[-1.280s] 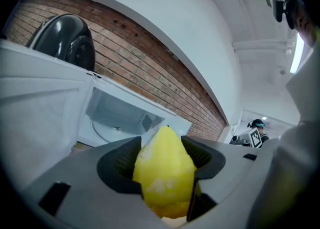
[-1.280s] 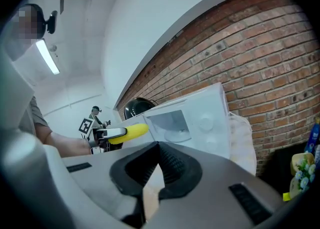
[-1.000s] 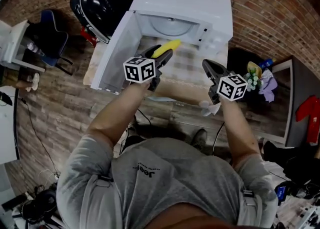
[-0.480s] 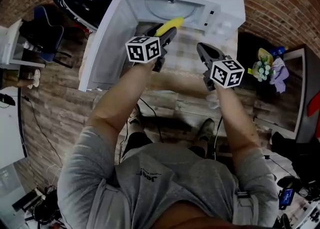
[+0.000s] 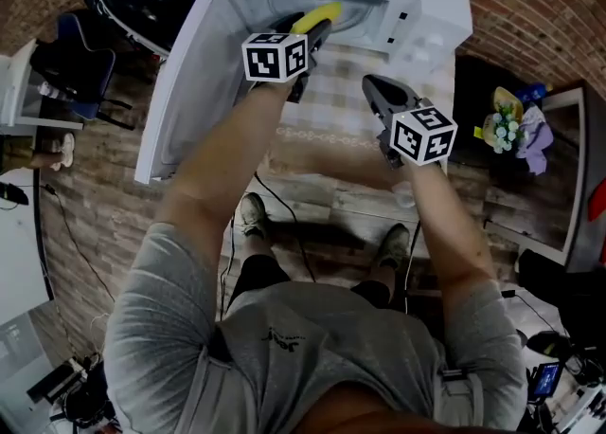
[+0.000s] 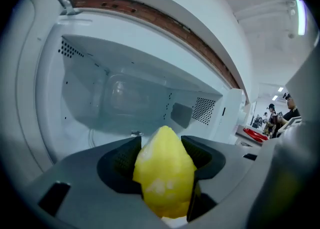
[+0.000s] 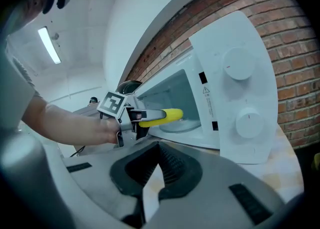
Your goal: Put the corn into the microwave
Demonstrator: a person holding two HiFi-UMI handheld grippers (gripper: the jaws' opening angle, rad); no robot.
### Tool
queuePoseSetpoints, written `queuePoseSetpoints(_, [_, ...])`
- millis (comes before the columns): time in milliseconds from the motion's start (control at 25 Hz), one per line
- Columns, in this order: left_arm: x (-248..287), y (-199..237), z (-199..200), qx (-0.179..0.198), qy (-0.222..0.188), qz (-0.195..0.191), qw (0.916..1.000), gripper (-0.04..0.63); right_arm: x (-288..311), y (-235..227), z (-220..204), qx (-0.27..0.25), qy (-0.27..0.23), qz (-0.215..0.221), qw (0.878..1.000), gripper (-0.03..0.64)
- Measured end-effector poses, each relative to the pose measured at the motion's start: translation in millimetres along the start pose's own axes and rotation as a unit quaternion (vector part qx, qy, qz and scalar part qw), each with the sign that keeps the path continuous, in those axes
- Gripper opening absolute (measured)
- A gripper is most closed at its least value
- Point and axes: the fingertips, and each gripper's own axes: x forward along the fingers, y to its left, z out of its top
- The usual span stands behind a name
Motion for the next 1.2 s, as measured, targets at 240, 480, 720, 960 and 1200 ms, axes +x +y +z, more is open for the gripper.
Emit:
queuePoseSetpoints(240, [23.7, 25.9, -1.7, 0.029, 0.019, 0.029, 0.999, 0.258, 4.1, -11.9, -8.4, -0.005, 0.009, -0.011, 1.0, 0.017])
queuePoseSetpoints(480, [38.2, 34.5, 6.5, 0.054, 0.025, 0.043, 0.9973, 0.258, 13.6, -27.6, -3.9, -0.017, 0.014, -0.035, 0.999, 0.017])
queuePoseSetpoints(720, [52.3, 38.4, 9.6, 0.069, 0.032, 0.055, 0.9956, 0.258, 21.4, -30.0, 2.4, -0.024, 0.011, -0.038, 0.999, 0.017])
queuePoseSetpoints(960, [64.2, 44.3, 9.1, 0.093, 0.048, 0.068, 0.9922, 0.258, 24.6, -38.7, -1.8, -0.023, 0.016, -0.051, 0.998, 0.017])
queuePoseSetpoints(1200, [69.8, 50.0, 12.7, 0.1, 0.045, 0.076, 0.991, 0.258, 26.2, -44.0, -7.4, -0.02, 0.021, -0.055, 0.998, 0.017])
